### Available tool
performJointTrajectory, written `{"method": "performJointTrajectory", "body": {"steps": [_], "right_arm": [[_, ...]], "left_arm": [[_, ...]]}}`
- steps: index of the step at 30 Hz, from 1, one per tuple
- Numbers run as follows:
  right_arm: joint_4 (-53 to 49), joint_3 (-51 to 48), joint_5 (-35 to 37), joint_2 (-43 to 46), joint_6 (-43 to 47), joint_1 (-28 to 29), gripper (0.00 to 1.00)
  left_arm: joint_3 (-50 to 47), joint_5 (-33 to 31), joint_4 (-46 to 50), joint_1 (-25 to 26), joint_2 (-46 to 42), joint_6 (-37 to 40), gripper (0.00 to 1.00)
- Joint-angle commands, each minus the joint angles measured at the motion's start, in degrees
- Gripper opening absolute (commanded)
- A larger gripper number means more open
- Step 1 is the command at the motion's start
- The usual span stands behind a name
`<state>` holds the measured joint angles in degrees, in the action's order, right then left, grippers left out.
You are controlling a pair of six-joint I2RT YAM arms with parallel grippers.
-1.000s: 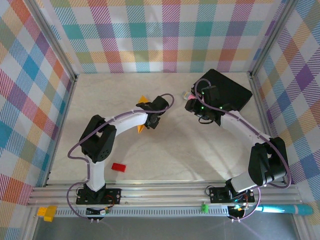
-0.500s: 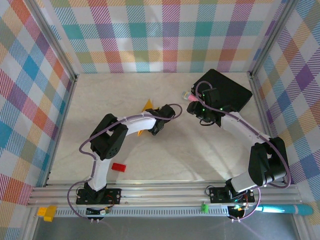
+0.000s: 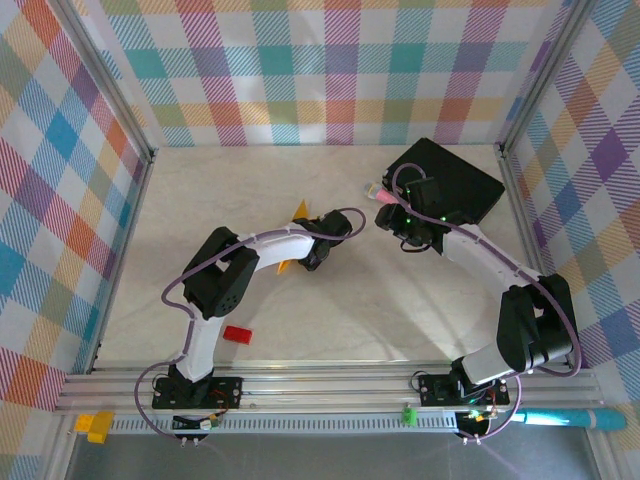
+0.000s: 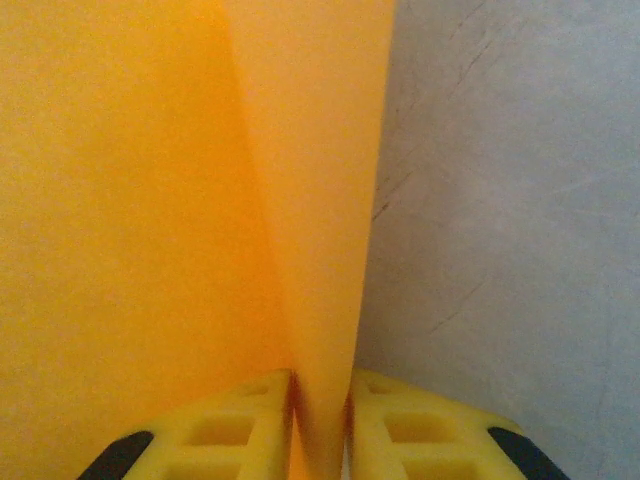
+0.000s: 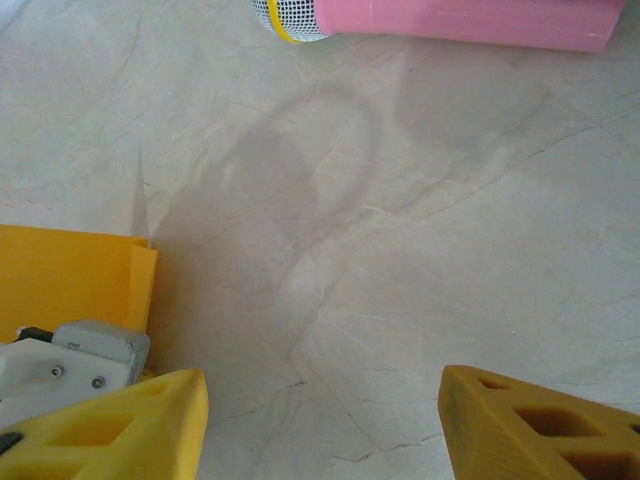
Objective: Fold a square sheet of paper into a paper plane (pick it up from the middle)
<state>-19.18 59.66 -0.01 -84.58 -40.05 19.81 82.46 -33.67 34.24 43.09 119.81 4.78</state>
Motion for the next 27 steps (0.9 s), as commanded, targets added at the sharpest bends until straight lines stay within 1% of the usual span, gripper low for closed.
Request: {"method": "performJointTrajectory", "body": {"steps": [1, 7, 11, 15, 22, 27], "right_arm": [[-0.52, -0.20, -0.51, -0.19, -0.96, -0.48, 0.62], [-0.34, -0.20, -0.87, -0.41, -1.33, -0.55, 0.62], [-0.33, -0.24, -0.88, -0.42, -1.45, -0.57, 0.62], [-0.27, -0.24, -0.69, -0.33, -1.64, -0.76, 0.62], [-0.24, -0.51, 0.48, 0.29, -2.28, -1.09, 0.62], [-0.12, -0.60, 0.33, 0.29, -2.59, -1.18, 0.63]], "left_arm": [[1.39, 0.93, 1.04, 0.95, 1.01, -2.25, 0.22], [2.75, 1.96, 2.45, 1.83, -0.55, -4.47, 0.30], [3.45, 3.86, 3.31, 2.35, -2.22, -6.38, 0.33], [4.61, 6.86, 4.94, 2.82, -4.52, -9.29, 0.36], [5.88, 14.69, 5.60, 3.15, -10.38, -14.76, 0.43], [5.43, 19.00, 5.23, 3.18, -14.41, -16.72, 0.46]]}}
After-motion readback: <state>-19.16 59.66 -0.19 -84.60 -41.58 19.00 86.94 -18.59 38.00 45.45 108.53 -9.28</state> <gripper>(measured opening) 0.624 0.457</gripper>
